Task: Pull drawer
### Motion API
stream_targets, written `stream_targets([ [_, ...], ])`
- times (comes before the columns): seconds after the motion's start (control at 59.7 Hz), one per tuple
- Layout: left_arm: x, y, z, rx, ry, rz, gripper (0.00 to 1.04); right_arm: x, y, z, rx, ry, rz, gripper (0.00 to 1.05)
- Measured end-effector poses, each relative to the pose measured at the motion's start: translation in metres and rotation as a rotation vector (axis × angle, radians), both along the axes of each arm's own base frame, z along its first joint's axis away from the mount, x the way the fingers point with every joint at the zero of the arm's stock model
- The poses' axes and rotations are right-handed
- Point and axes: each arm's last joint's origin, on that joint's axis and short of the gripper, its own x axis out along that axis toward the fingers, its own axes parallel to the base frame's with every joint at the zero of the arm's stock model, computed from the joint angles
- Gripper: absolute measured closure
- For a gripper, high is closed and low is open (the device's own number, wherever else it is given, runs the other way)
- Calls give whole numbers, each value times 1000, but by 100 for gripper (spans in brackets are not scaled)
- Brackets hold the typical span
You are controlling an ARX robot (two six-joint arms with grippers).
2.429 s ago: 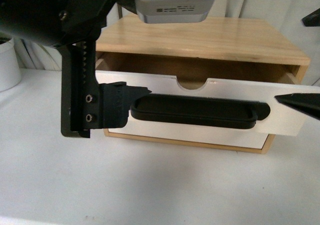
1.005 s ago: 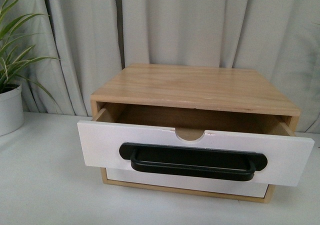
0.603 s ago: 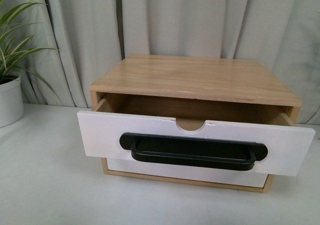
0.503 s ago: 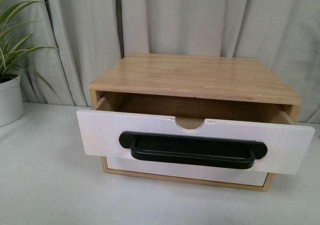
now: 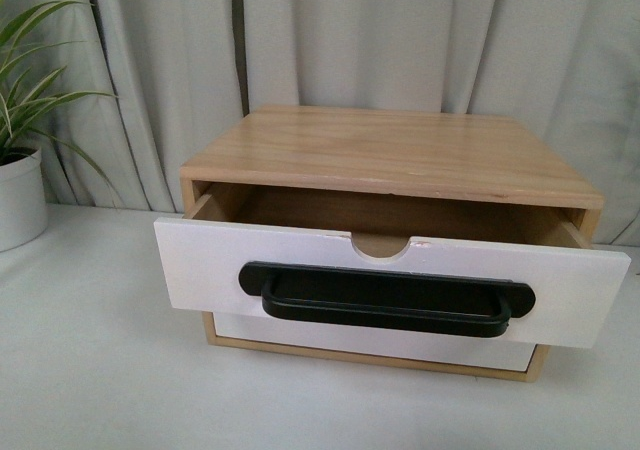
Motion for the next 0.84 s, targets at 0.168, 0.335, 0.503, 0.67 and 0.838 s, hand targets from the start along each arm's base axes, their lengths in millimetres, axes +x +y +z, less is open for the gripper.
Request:
stream_targets([
  [0.168, 0, 0, 0, -2, 0, 0, 70, 0, 0, 0, 0, 0, 0, 66],
  [0.335, 0, 0, 0, -2, 0, 0, 38, 0, 0, 0, 0, 0, 0, 34],
  [0.503, 0, 0, 0, -2, 0, 0, 5, 0, 0, 0, 2, 0, 0, 7],
  [0.67, 0, 0, 0, -2, 0, 0, 6, 0, 0, 0, 2, 0, 0, 9],
  [0.838, 0, 0, 0, -2, 0, 0, 6, 0, 0, 0, 2, 0, 0, 9],
])
